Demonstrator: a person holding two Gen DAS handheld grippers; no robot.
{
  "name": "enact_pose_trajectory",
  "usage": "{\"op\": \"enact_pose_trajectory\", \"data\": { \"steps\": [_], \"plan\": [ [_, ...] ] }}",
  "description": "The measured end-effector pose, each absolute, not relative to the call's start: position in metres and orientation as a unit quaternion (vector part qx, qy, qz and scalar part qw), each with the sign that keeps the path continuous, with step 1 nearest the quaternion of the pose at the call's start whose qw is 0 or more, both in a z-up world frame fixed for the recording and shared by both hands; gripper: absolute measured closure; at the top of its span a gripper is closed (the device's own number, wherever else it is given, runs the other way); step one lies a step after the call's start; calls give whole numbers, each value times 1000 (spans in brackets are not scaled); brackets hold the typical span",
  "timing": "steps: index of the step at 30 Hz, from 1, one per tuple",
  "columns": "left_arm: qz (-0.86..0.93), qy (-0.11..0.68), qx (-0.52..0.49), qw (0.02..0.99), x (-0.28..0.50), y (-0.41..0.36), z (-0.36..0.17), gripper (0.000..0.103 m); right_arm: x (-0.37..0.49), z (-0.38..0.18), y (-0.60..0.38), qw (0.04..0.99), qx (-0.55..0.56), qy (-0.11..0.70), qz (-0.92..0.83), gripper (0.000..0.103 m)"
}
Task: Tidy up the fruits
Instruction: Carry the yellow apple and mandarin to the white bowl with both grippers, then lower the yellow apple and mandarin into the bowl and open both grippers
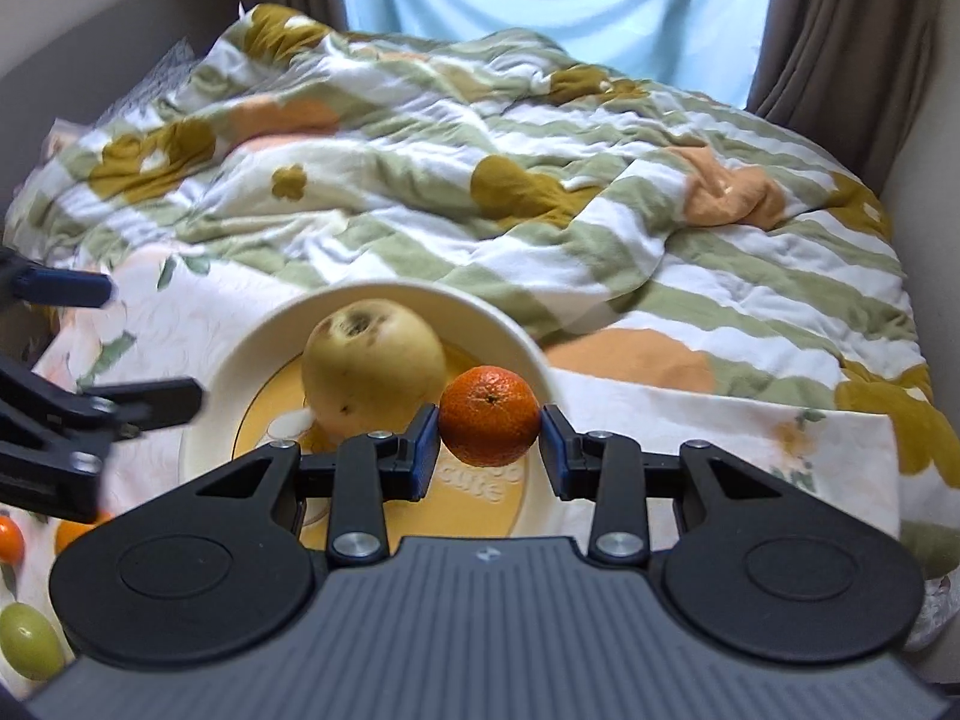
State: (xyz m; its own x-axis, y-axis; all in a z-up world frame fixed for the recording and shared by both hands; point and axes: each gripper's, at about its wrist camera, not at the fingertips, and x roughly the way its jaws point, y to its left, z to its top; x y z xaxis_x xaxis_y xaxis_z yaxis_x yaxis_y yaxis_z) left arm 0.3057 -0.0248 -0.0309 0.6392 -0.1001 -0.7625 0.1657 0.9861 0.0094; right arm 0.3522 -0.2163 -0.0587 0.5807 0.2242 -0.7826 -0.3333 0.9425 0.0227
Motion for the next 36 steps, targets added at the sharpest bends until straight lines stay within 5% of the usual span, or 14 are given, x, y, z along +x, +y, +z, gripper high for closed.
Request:
{"op": "enact_pose_trajectory", "data": {
  "steps": [13,16,17,18,36],
  "plan": [
    [-71,427,28,901,287,-13,-38,0,353,-92,-202,882,-116,428,158,51],
    [-71,421,36,904,282,-15,-34,0,346,-88,-201,886,-119,418,162,22],
    [-70,419,38,904,281,-15,-33,0,342,-85,-203,889,-114,414,159,3],
    [-69,418,38,905,278,-15,-31,0,338,-82,-205,894,-104,406,156,0],
    [-50,364,26,930,197,-28,24,0,262,-3,-249,913,-61,387,110,0]
  ]
}}
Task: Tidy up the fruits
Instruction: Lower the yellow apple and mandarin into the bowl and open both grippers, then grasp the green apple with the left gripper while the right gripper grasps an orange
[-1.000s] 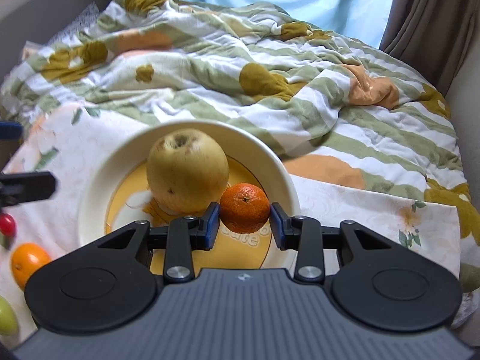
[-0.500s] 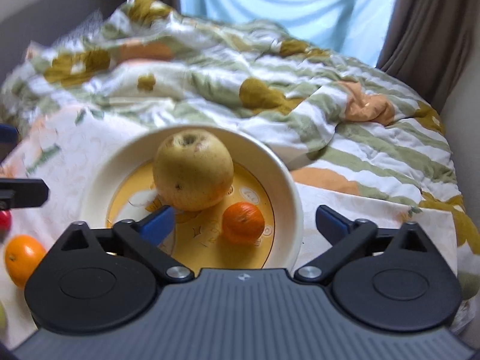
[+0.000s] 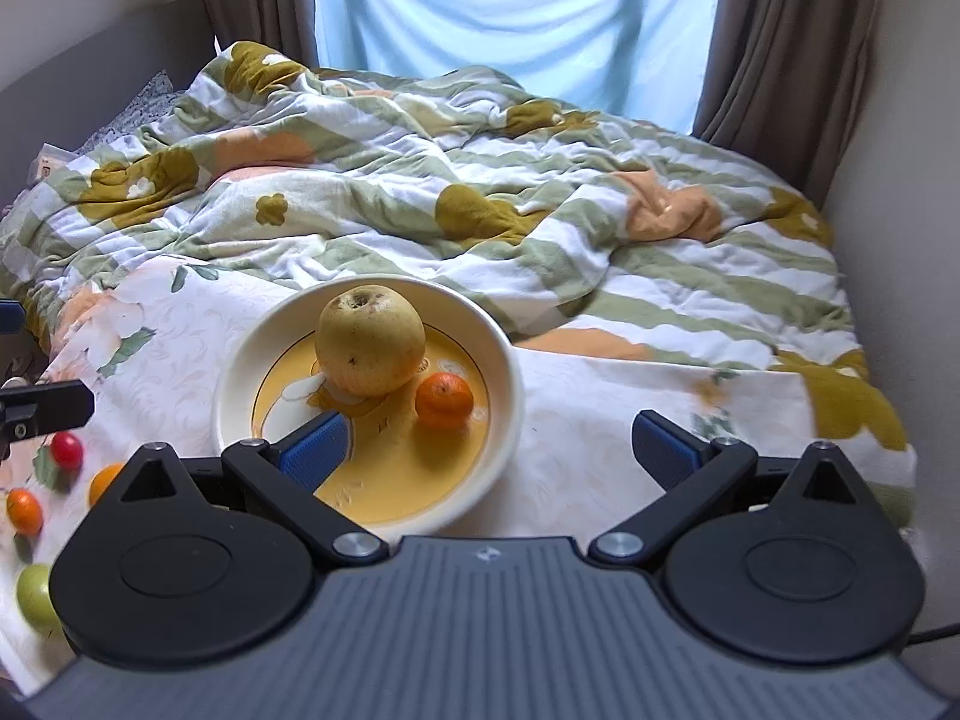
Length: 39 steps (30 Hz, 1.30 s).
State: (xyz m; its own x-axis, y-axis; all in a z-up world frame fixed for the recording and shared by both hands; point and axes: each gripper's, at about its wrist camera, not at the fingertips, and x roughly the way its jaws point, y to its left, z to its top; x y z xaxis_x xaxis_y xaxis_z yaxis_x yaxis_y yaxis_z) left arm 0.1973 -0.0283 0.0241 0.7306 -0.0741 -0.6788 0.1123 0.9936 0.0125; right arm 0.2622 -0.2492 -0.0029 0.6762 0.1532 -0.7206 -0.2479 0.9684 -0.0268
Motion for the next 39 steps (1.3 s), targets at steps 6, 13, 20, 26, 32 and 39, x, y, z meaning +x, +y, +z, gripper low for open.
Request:
{"op": "enact_pose_trajectory", "data": {
  "steps": [6,13,20,26,32,39],
  "plan": [
    [-33,343,21,938,158,-28,43,0,217,23,-262,918,-53,376,110,0],
    [-12,324,21,946,115,-27,57,0,167,49,-270,925,-32,362,113,0],
    [11,325,9,945,84,-18,48,0,130,53,-264,924,-32,359,126,0],
    [25,333,11,943,68,-11,27,0,110,36,-255,923,-35,361,128,0],
    [35,341,11,939,57,-3,-1,0,94,11,-243,926,-46,358,107,0],
    [37,360,7,932,59,4,-43,0,84,-30,-235,920,-23,377,102,0]
  ]
}}
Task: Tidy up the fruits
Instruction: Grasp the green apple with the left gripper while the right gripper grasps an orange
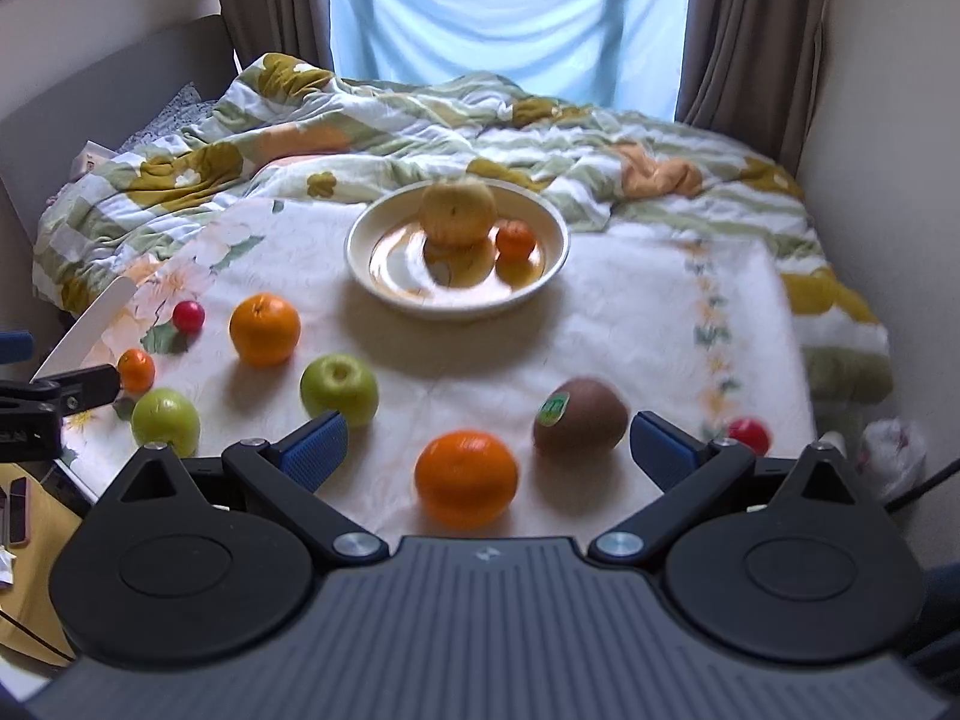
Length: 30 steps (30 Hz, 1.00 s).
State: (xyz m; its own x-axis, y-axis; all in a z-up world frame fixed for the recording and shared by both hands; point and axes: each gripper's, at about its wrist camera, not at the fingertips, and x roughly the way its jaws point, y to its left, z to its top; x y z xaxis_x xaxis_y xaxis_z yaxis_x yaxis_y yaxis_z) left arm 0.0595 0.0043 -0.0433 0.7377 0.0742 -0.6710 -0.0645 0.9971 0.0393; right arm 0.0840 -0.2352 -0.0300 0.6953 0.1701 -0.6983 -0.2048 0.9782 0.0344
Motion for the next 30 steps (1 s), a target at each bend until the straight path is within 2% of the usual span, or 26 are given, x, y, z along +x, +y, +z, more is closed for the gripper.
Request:
{"op": "enact_pose_trajectory", "data": {
  "steps": [4,8,12,19,27,30],
  "plan": [
    [33,378,-4,925,69,11,-66,3,84,-53,-230,919,-20,385,88,0],
    [31,387,-13,922,77,16,-81,12,87,-74,-228,913,-16,402,68,0],
    [31,404,-15,914,87,17,-92,17,93,-87,-229,909,-10,412,57,0],
    [16,423,-30,905,94,19,-103,41,102,-98,-225,905,-8,422,50,0],
    [18,425,-33,904,93,17,-102,41,114,-106,-220,901,-15,431,51,0],
    [20,426,-35,904,92,17,-101,41,119,-109,-220,898,-15,437,55,6]
  ]
}}
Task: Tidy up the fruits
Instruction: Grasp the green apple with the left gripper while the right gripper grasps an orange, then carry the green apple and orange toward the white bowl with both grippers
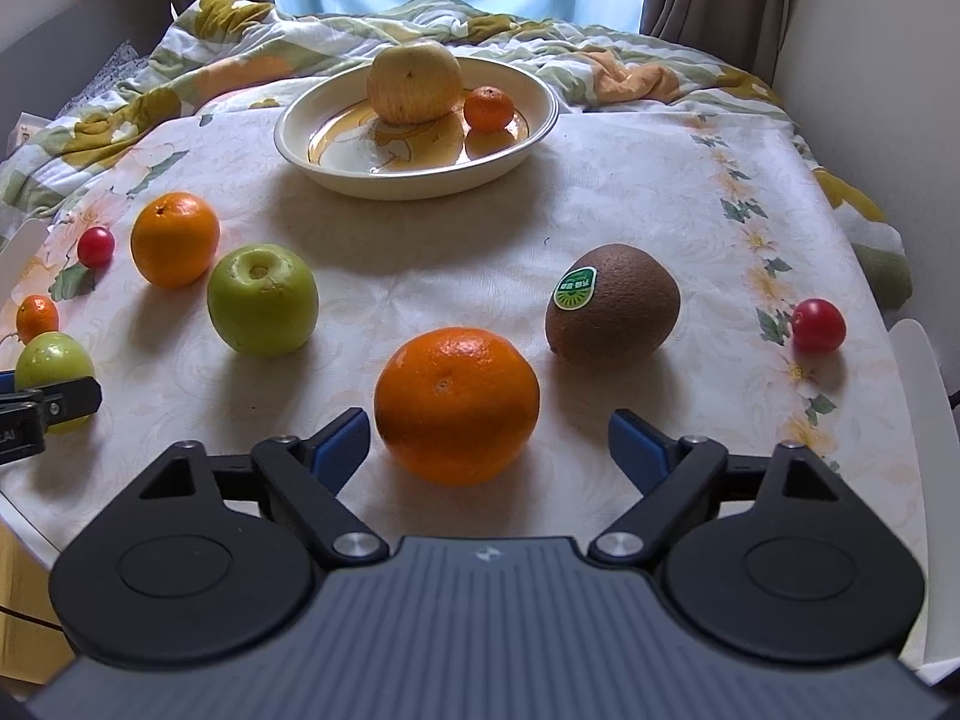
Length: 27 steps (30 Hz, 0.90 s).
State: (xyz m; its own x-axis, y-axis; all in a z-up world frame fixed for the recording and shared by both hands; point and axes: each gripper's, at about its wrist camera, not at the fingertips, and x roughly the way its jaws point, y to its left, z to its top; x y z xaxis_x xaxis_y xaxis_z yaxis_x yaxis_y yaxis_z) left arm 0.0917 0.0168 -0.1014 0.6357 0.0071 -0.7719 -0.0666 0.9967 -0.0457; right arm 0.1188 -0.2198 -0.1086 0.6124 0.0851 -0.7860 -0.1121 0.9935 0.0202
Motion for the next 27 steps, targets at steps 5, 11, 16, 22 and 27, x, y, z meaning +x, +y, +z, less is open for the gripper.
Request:
{"op": "enact_pose_trajectory", "data": {
  "steps": [5,11,16,22,27],
  "plan": [
    [24,426,-38,904,89,17,-101,41,124,-112,-215,895,-20,441,67,15],
    [30,423,-41,904,86,16,-101,41,127,-114,-211,893,-25,442,79,27],
    [39,422,-43,905,81,16,-96,41,125,-111,-211,893,-26,441,88,28],
    [36,411,-41,910,73,12,-81,41,119,-98,-215,896,-28,432,95,28],
    [36,392,-37,919,67,6,-60,41,112,-84,-216,899,-24,425,101,28]
  ]
}}
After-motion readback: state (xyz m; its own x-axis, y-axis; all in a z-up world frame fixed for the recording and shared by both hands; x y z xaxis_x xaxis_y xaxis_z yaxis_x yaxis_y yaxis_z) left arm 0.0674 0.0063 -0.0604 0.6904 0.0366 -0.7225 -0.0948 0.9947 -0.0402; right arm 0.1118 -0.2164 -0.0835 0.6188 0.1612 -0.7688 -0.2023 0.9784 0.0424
